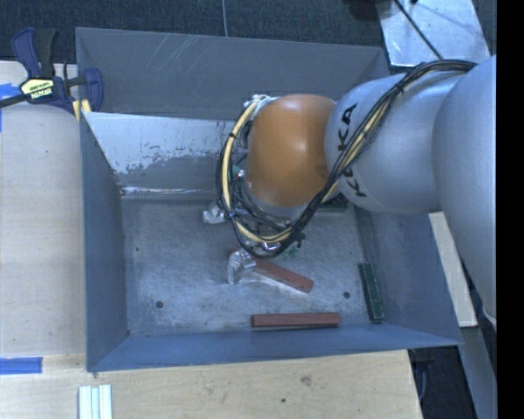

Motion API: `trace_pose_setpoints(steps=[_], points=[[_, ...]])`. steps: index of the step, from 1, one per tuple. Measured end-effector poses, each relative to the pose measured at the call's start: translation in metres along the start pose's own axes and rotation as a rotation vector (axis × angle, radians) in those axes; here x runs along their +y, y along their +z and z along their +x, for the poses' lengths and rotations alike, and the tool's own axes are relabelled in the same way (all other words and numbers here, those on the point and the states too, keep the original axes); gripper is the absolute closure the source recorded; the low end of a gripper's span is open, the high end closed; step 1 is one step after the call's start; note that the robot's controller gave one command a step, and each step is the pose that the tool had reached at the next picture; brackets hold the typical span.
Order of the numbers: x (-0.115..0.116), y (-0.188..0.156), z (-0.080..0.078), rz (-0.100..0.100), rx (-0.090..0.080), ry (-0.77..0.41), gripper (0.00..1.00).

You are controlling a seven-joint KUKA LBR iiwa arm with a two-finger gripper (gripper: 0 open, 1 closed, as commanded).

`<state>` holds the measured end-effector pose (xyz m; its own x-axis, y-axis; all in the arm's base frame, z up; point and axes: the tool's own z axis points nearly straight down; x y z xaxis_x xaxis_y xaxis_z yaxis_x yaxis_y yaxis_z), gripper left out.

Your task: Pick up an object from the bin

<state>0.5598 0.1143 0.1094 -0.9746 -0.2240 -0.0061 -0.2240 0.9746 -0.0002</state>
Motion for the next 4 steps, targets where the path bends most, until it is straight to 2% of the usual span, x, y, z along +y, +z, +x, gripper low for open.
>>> trace_pose_setpoints(steps=[1,2,3,4], points=[[-0.047,0.029,-0.017,-0.001,-0.025,-0.165,1.00],[-0.047,0.032,-0.014,0.000,-0.013,-0.164,0.00],[-0.048,0.032,-0.014,0.000,-0.013,-0.163,0.00],[-0.106,0.030,-0.020,0.003,-0.025,-0.286,1.00]])
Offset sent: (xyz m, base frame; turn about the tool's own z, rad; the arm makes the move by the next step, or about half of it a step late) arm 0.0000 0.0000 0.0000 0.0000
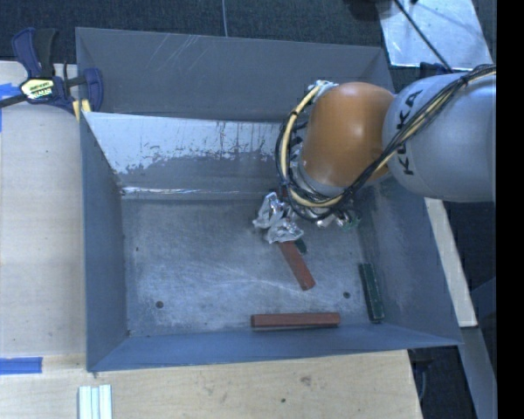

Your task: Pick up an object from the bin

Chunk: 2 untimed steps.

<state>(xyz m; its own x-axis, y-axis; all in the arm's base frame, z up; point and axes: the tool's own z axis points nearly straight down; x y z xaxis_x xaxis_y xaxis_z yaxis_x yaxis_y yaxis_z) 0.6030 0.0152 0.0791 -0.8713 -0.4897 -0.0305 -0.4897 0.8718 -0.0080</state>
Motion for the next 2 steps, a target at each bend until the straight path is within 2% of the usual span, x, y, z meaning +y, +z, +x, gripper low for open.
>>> trace_pose_setpoints(steps=[1,2], points=[[-0.0003,0.0019,0.0024,-0.002,0.009,0.001,0.00],[-0.0009,-0.0002,-0.0001,0.002,-0.002,0.002,1.00]])
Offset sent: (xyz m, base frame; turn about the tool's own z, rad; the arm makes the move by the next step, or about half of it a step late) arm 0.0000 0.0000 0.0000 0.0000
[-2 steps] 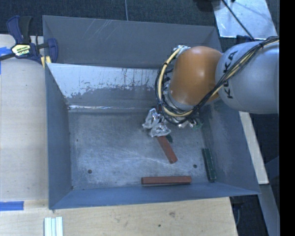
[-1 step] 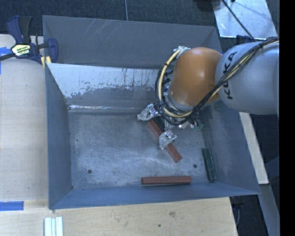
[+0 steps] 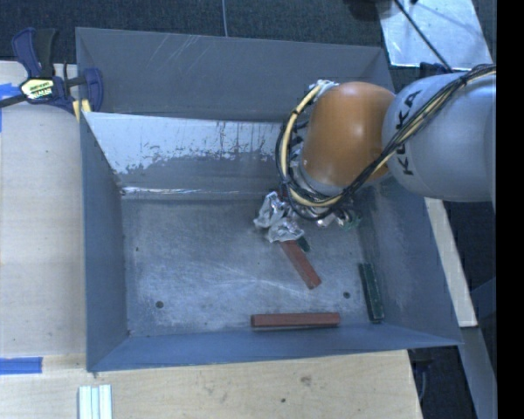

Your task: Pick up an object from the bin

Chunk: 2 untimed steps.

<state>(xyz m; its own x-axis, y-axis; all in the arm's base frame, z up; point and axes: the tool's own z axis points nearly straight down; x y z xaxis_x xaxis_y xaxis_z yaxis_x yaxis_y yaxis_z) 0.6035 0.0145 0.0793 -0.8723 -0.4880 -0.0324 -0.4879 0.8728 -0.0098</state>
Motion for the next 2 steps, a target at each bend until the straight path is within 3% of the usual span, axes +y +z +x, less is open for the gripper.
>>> trace_pose_setpoints(steps=[1,2], points=[[0.0003,0.0023,0.0027,-0.003,0.011,0.000,0.00],[0.0002,0.0023,0.0029,-0.003,0.012,0.001,0.00]])
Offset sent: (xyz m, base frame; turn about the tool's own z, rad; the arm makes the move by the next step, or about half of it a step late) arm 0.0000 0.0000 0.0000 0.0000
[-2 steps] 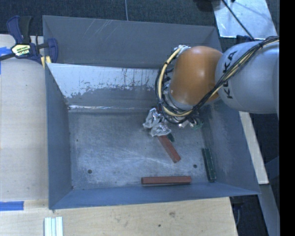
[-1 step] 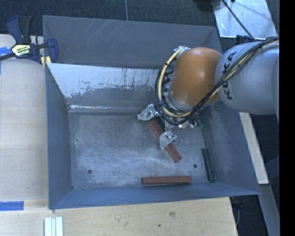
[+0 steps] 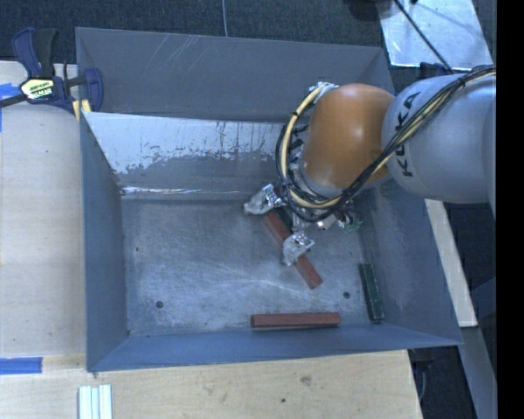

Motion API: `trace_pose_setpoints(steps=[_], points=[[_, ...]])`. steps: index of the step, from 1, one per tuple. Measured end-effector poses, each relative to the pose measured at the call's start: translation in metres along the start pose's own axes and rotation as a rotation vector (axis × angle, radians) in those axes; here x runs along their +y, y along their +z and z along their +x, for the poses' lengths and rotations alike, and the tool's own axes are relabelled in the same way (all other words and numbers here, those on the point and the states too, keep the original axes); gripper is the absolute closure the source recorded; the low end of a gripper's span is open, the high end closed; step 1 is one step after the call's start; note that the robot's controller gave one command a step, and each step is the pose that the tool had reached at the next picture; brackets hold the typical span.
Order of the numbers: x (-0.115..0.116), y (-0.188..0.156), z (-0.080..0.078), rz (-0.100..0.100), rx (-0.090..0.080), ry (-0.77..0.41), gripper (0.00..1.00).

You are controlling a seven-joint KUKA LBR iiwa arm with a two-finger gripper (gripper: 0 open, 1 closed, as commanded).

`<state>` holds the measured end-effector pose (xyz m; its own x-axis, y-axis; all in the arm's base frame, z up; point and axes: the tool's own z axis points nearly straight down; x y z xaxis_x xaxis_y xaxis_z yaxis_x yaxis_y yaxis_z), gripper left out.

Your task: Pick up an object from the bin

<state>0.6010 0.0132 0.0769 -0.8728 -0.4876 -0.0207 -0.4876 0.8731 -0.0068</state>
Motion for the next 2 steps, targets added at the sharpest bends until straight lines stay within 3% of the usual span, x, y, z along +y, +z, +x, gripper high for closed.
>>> trace_pose_setpoints(steps=[1,2], points=[[-0.0910,-0.0009,0.0185,0.001,0.002,-0.026,1.00],[-0.0911,-0.0009,0.0185,0.001,0.003,-0.025,1.00]])
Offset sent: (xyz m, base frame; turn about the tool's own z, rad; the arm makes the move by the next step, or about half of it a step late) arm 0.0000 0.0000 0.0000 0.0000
